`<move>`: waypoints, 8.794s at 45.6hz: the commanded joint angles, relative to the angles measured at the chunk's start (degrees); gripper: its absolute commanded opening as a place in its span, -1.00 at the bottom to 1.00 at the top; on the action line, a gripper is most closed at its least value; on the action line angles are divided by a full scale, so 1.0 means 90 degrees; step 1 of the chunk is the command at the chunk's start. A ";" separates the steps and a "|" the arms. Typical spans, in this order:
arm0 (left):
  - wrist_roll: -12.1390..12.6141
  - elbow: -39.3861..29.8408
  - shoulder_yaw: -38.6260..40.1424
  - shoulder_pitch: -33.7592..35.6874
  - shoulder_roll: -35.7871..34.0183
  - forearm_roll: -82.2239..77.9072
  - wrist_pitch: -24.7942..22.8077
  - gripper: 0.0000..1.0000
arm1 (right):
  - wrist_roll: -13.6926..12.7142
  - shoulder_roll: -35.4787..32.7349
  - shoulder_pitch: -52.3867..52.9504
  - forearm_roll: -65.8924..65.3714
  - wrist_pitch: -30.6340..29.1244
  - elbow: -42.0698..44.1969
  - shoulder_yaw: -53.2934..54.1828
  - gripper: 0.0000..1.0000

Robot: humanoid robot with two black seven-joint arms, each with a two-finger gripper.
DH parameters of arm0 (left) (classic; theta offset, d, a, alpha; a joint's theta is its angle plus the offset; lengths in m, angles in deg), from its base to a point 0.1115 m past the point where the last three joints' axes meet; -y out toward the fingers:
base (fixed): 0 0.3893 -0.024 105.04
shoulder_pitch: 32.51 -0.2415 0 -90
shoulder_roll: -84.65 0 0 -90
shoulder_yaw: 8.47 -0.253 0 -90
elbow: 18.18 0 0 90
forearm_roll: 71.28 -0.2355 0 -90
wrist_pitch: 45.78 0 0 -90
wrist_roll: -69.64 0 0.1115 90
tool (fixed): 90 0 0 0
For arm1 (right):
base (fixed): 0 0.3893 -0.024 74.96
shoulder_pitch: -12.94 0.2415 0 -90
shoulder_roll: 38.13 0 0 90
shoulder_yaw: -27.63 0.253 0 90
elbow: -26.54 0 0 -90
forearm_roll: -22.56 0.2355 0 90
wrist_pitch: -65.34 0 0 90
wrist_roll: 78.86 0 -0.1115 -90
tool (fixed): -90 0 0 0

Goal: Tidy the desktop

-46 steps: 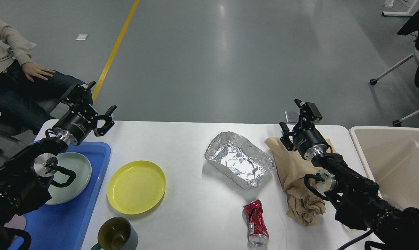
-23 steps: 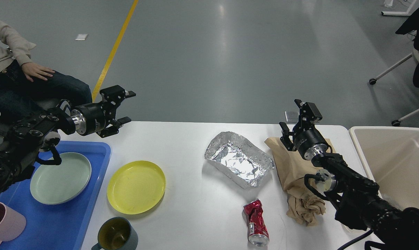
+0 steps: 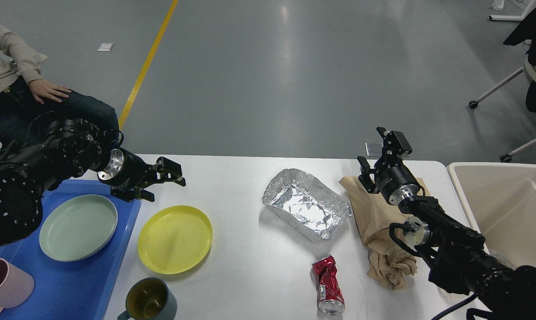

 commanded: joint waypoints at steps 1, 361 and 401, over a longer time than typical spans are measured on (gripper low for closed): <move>0.0000 -0.1014 -0.0983 0.0746 0.0051 -0.0019 -0.0110 0.94 | -0.0001 0.0000 0.0000 0.0000 0.0000 -0.0010 0.0000 1.00; 0.3643 -0.3213 -0.0223 0.0064 0.0480 0.1104 0.2769 0.42 | -0.0001 0.0000 0.0000 0.0000 0.0000 -0.0010 0.0000 1.00; 0.3819 -0.3223 -0.0115 -0.0083 0.0442 0.1251 0.2456 -1.00 | -0.0001 0.0000 0.0000 0.0000 0.0000 0.0000 0.0000 1.00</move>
